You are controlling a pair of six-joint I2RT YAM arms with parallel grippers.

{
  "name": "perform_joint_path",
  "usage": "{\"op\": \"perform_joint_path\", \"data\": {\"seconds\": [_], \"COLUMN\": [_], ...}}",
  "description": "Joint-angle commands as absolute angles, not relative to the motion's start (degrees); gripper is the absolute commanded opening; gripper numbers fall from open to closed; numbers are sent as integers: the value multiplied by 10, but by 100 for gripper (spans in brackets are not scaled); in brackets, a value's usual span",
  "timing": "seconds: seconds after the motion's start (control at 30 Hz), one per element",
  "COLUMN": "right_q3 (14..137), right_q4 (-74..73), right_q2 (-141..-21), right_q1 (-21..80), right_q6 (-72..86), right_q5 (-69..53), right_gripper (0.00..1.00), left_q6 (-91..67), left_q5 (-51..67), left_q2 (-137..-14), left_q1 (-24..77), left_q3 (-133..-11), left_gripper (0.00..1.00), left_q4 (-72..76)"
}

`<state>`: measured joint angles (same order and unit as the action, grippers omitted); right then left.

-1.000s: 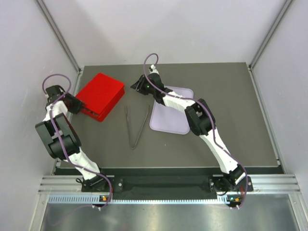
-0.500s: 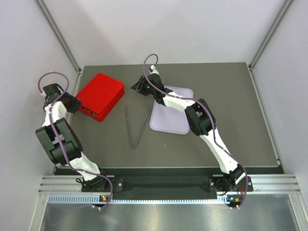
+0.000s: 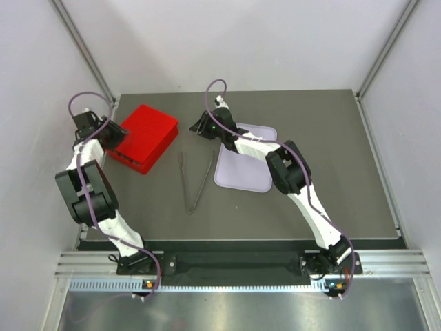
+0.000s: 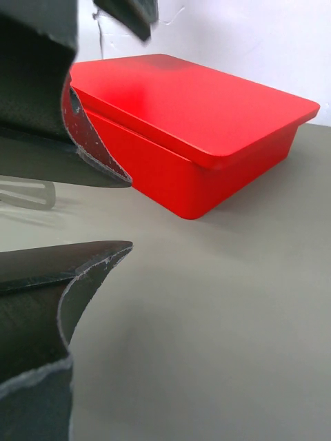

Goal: Pack the chocolate

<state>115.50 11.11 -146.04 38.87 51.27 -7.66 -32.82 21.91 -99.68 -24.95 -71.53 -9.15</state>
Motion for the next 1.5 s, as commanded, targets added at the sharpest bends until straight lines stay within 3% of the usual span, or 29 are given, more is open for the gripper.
{"op": "perform_joint_path", "data": {"seconds": [0.0,0.23,0.43,1.47], "right_q3": [1152,1154,1151,1123], "right_q4": [139,141,140,140], "right_q2": [-1405,-1405,-1404,-1376], "right_q1": [397,396,396,396], "right_q6": [494,492,491,476], "right_q5": [-77,-80,-82,-80], "right_gripper": [37,37,37,37], "left_q6": [-293,-252,-244,-253], "left_q5": [209,80,29,-16], "left_q2": [-1022,-1052,-1014,-1031], "left_q1": [-246,-246,-246,-226], "left_q3": [-737,-766,-730,-667], "left_gripper": [40,39,38,37], "left_q4": [-85,-236,-257,-261]}}
